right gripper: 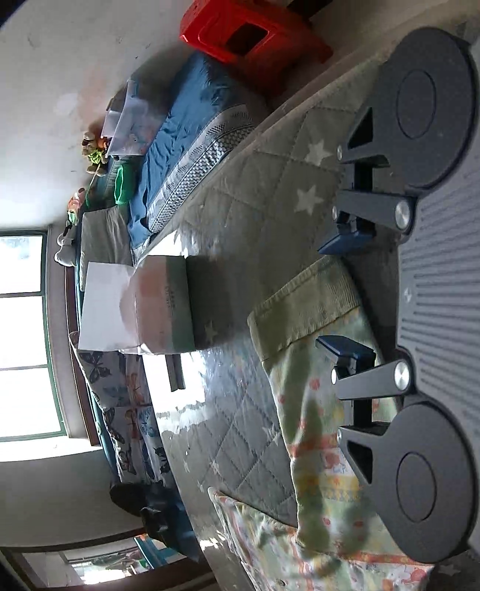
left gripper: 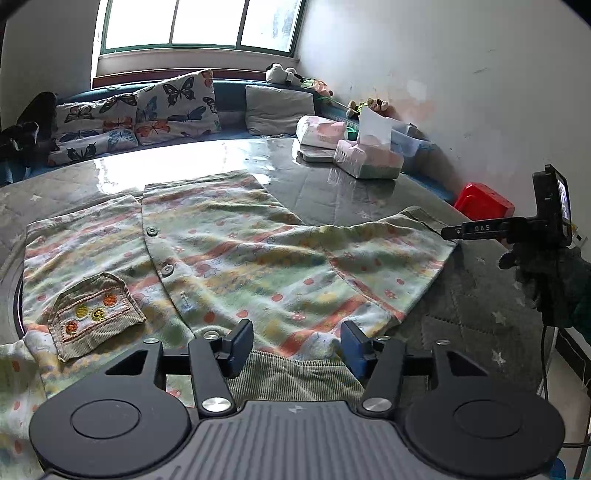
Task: Fold clothes
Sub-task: 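Grasp the sleeve cuff with the right tool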
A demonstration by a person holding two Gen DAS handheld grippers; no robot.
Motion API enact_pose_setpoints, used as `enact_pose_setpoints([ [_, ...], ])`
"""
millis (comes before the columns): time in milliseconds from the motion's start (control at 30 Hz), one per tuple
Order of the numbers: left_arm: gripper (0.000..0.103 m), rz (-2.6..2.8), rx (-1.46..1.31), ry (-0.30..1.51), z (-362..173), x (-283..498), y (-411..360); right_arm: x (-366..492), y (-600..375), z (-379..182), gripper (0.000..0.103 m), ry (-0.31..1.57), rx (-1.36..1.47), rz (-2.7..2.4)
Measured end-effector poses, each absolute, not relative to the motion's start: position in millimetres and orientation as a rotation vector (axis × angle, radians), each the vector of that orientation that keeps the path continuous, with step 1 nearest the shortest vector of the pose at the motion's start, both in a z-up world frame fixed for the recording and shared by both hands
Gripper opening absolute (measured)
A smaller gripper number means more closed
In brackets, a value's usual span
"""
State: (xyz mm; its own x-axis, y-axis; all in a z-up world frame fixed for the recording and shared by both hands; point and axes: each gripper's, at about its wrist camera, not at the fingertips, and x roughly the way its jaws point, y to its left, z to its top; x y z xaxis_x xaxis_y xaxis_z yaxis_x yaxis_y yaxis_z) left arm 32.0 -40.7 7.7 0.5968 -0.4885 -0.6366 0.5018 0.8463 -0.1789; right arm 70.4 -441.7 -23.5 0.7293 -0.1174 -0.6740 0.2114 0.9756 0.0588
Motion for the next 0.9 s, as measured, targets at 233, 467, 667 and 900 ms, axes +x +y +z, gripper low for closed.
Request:
enact_pose_setpoints([
  [233, 0.065, -0.562, 0.026, 0.733, 7.3, 33.2, -43.2, 71.3, -437.6, -27.9, 0.052, 0.729, 0.152, -0.181],
  [467, 0.071, -0.546, 0.031, 0.733, 6.8, 33.3, -43.5, 72.0, -435.5, -24.9, 0.015, 0.702, 0.188, -0.174],
  [667, 0.072, -0.516, 0.021, 0.731, 7.6, 34.6, -36.8, 68.7, -428.2, -7.8, 0.008, 0.646, 0.212, -0.124],
  [900, 0.074, -0.503, 0.010, 0.726, 7.5, 33.4, -31.5, 67.0, -395.4, 36.8, 0.008, 0.550, 0.204, 0.027],
])
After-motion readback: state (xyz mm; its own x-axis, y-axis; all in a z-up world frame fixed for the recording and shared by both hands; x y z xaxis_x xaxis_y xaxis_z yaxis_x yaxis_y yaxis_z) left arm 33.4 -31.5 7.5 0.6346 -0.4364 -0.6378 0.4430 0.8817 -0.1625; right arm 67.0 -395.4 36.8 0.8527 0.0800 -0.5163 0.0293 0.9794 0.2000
